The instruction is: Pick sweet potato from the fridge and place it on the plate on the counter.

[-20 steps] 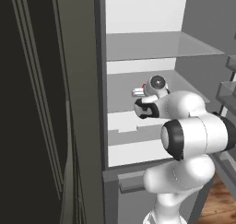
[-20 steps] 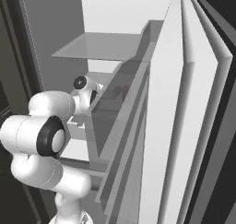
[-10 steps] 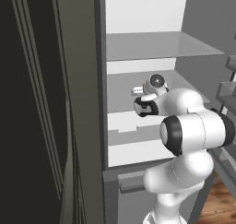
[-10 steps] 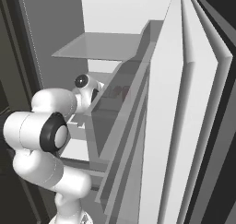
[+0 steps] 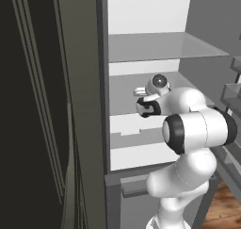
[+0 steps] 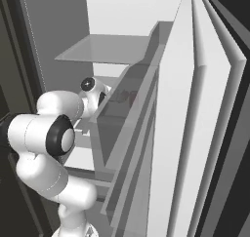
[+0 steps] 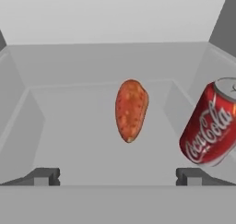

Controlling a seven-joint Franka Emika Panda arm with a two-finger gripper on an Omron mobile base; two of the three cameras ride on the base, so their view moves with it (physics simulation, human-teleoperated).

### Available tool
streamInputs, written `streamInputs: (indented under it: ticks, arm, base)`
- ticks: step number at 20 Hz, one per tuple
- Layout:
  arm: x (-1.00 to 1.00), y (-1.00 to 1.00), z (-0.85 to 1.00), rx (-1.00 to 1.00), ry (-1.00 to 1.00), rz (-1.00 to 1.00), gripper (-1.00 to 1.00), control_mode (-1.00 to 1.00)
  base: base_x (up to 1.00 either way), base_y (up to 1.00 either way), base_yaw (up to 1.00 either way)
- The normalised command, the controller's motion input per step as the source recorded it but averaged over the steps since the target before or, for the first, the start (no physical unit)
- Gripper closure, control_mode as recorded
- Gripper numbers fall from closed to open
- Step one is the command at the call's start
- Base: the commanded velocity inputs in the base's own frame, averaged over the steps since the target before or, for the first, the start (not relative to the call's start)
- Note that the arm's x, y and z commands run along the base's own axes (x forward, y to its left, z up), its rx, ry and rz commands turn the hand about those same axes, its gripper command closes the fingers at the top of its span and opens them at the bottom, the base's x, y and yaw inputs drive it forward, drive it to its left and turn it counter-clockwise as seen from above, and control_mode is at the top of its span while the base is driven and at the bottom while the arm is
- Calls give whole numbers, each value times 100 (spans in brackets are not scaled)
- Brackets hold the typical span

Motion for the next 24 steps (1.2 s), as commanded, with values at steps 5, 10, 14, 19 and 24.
streamInputs:
  ticks: [5,10,14,19,24]
  arm:
    - [7,-2,0,0,0,0,-100,-100]
    - [12,-6,0,0,0,0,-100,-100]
    - [23,-3,0,0,0,0,-100,-100]
    - [28,-5,0,1,0,0,-100,-100]
    - [22,-6,0,2,0,0,-100,-100]
  base:
    - [0,0,0]
    - [0,0,0]
    - [0,0,0]
    - [0,0,0]
    - [0,0,0]
